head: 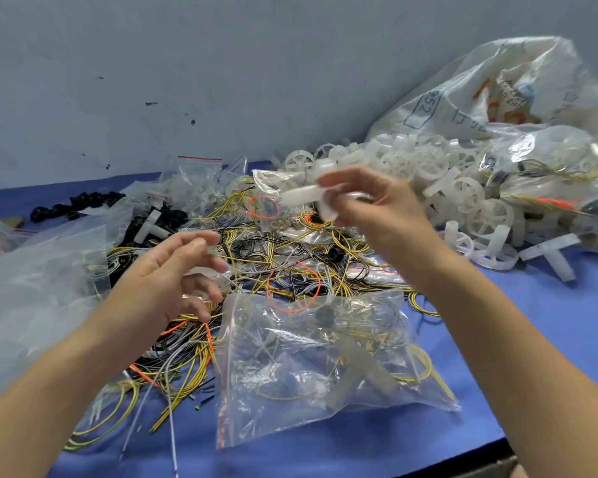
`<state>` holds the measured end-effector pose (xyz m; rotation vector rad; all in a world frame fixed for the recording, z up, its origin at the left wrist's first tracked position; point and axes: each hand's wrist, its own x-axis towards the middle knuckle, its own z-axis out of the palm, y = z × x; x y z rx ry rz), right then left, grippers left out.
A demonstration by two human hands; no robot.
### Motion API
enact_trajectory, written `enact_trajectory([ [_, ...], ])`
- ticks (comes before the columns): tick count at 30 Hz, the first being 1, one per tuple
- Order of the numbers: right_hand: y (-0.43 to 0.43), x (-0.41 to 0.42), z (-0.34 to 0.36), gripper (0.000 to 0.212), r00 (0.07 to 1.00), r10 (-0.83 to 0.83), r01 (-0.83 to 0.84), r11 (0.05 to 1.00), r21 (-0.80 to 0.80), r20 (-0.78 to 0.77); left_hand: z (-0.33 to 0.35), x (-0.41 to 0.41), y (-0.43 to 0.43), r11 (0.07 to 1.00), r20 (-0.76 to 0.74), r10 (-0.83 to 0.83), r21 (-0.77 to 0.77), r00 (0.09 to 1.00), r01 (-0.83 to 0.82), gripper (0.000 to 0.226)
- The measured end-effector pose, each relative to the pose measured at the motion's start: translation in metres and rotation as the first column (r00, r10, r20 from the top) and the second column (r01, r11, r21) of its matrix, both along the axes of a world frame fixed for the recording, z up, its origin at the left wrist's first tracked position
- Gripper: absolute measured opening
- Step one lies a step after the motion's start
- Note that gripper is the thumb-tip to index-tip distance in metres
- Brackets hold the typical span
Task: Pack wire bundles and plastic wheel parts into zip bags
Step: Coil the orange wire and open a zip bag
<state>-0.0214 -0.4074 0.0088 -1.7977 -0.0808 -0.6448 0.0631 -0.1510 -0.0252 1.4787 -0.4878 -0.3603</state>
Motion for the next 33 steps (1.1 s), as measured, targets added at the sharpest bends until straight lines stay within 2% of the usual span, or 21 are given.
enact_trajectory([
  [3, 0.048, -0.004, -0.01, 0.026, 0.969, 0.242, -0.242, 0.97, 0.019, -0.039, 0.004, -0.015, -0.002, 0.998, -0.015, -0.058, 0.014, 0.998, 0.058, 0.04],
  [10, 0.094, -0.009, -0.024, 0.022, 0.937, 0.35, -0.35, 0.936, -0.037, -0.002, 0.0, -0.019, 0.028, 1.0, -0.028, 0.001, -0.008, 1.0, -0.001, 0.029],
  [13, 0.094, -0.007, -0.031, 0.024, 0.974, 0.228, -0.224, 0.947, -0.228, -0.009, -0.002, -0.005, 0.05, 0.99, -0.116, 0.125, 0.086, 0.985, -0.115, 0.021],
  [15, 0.09, -0.005, -0.038, 0.028, 0.994, 0.102, -0.109, 0.9, -0.423, -0.038, -0.009, 0.005, 0.063, 0.952, -0.188, 0.232, 0.245, 0.955, -0.183, 0.031],
  [17, 0.087, -0.002, -0.044, 0.032, 0.995, 0.006, -0.065, 0.797, -0.601, -0.1, -0.016, 0.006, 0.07, 0.92, -0.251, 0.223, 0.374, 0.942, -0.118, 0.03],
  [19, 0.087, 0.002, -0.05, 0.036, 0.978, -0.071, -0.091, 0.701, -0.707, -0.196, -0.02, -0.001, 0.071, 0.921, -0.315, 0.108, 0.388, 0.943, 0.024, 0.026],
  [20, 0.087, 0.005, -0.052, 0.038, 0.961, -0.103, -0.119, 0.686, -0.718, -0.257, -0.021, -0.005, 0.069, 0.926, -0.343, 0.037, 0.364, 0.939, 0.096, 0.025],
  [23, 0.083, 0.009, -0.054, 0.04, 0.913, -0.134, -0.177, 0.721, -0.67, -0.385, -0.022, -0.014, 0.061, 0.936, -0.405, -0.084, 0.281, 0.91, 0.211, 0.025],
  [27, 0.076, 0.01, -0.054, 0.039, 0.88, -0.079, -0.233, 0.787, -0.572, -0.468, -0.026, -0.019, 0.047, 0.95, -0.464, -0.083, 0.231, 0.882, 0.211, 0.03],
  [30, 0.073, 0.016, -0.056, 0.035, 0.875, 0.003, -0.266, 0.839, -0.475, -0.484, -0.029, -0.02, 0.042, 0.956, -0.5, -0.12, 0.174, 0.857, 0.236, 0.033],
  [33, 0.071, 0.022, -0.058, 0.029, 0.882, 0.085, -0.254, 0.915, -0.315, -0.463, -0.029, -0.02, 0.041, 0.953, -0.499, -0.153, 0.153, 0.853, 0.261, 0.035],
])
